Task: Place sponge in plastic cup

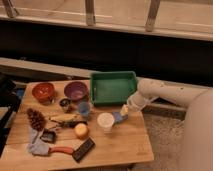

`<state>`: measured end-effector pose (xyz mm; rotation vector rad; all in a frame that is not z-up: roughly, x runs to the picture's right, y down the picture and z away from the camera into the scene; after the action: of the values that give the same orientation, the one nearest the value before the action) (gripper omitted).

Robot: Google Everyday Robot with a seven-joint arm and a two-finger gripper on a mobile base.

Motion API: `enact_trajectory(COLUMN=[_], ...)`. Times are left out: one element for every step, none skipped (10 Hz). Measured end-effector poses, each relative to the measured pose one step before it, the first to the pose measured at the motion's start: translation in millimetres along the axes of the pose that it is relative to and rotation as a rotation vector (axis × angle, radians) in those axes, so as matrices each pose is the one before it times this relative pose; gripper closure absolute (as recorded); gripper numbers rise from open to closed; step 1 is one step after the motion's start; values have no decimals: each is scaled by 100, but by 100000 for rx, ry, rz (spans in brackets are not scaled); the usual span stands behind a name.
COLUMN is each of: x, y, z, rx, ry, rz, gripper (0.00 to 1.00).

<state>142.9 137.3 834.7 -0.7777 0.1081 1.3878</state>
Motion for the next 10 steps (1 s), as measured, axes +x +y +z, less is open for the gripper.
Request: enact_trajectory(x=[-13, -5, -140, -441, -513, -604, -798, -654, -810, -1038], y=[240, 239, 300, 747, 724, 750, 1102, 1026, 1352, 1757], z=[-1435, -1939, -1635, -2070, -1402, -1265, -801, -63, 433, 826], rx=[1003, 1615, 1562, 2131, 1408, 1275, 216, -433, -1029, -1781], ry=[-1755, -2377, -2167, -3023, -2158, -2131, -1499, -551, -265, -2], rz=[-383, -493, -821, -1927, -1952, -2140, -2566, -2127, -2452, -3052], gripper=[100, 100, 100, 100, 100, 100, 100, 100, 100, 100])
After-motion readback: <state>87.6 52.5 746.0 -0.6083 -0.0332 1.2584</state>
